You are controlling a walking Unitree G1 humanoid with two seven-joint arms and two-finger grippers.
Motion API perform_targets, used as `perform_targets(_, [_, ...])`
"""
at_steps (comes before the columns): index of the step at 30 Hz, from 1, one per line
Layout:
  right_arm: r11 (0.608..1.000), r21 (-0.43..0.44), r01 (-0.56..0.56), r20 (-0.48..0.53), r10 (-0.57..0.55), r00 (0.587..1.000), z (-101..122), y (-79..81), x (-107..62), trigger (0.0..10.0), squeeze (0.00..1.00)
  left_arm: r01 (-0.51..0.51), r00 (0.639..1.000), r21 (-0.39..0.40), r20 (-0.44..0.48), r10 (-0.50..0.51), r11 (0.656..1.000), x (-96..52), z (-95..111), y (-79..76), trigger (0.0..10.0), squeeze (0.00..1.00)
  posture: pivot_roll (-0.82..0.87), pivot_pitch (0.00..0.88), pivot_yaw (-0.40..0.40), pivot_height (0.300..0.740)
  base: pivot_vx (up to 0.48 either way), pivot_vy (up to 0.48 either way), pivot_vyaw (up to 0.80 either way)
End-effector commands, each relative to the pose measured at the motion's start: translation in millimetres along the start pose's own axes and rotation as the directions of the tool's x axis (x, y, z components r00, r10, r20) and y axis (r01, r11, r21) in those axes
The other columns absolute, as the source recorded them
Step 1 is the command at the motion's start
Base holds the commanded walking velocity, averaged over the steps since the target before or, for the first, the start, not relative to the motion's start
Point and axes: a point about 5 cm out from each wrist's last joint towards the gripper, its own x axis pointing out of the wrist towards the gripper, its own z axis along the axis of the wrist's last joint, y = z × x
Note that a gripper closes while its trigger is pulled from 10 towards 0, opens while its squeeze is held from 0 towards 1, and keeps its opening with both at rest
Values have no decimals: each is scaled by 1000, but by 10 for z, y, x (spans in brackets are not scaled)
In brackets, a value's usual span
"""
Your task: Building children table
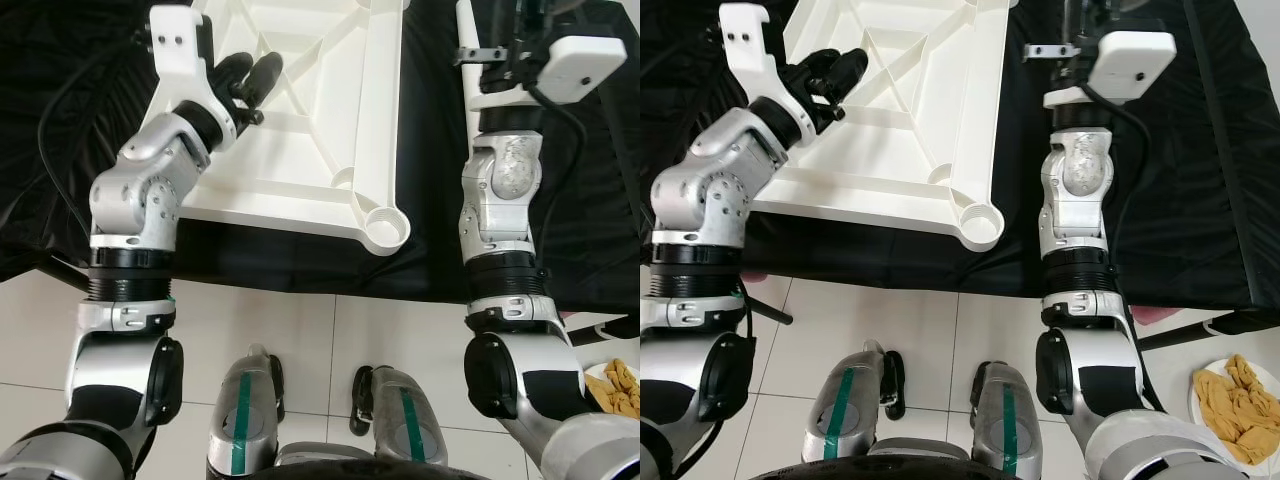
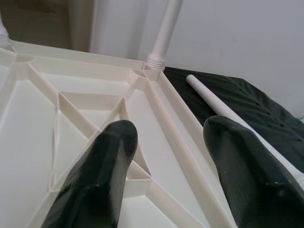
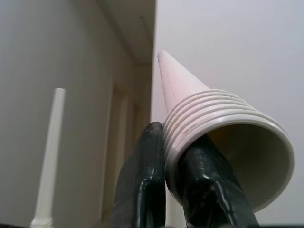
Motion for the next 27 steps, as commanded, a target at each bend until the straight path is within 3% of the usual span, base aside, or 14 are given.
perform_targets(1, [998,-18,-52,30,53,998,40,54,-10,10000,0,443,896,-11,17,-443,896,-59,134,-242,10000,1000,60,0,42,740,0,0,0])
perform_targets(7, [994,-3,-111,-5,111,994,-10,127,-88,10000,0,506,862,-63,76,-502,860,-65,319,-288,10000,1000,63,0,37,740,0,0,0])
perform_targets(11, [993,-1,-118,-8,118,993,-14,134,-94,10000,0,514,857,-71,83,-508,855,-68,343,-293,10000,1000,63,0,36,740,0,0,0])
perform_targets(13, [986,11,-165,-34,165,986,-51,178,-142,10000,0,562,826,-84,98,-555,823,-66,432,-311,10000,1000,60,0,32,740,0,0,0])
perform_targets(16, [984,15,-178,-41,179,983,-61,191,-156,10000,0,576,817,-89,102,-568,813,-66,458,-317,10000,1000,60,0,32,740,0,0,0])
perform_targets(17, [978,28,-205,-62,207,976,-92,228,-210,10000,0,598,801,-126,136,-583,792,-37,530,-339,10000,118,53,0,29,740,0,0,0])
perform_targets(18, [978,28,-205,-62,207,976,-92,228,-210,10000,0,598,801,-126,136,-583,792,-37,530,-339,10000,118,53,0,29,740,0,0,0])
perform_targets(19, [974,40,-223,-77,225,971,-112,255,-248,10000,0,609,793,-152,159,-589,779,-13,579,-355,10000,0,53,0,29,740,0,0,0])
perform_targets(22, [959,73,-274,-101,280,955,-140,326,-334,10000,0,618,786,-246,218,-579,747,92,694,-395,10000,0,48,0,31,740,0,0,0])
perform_targets(27, [948,101,-301,-109,311,944,-144,359,-366,10000,0,628,778,-276,226,-586,728,142,731,-434,10000,0,45,0,34,740,0,0,0])
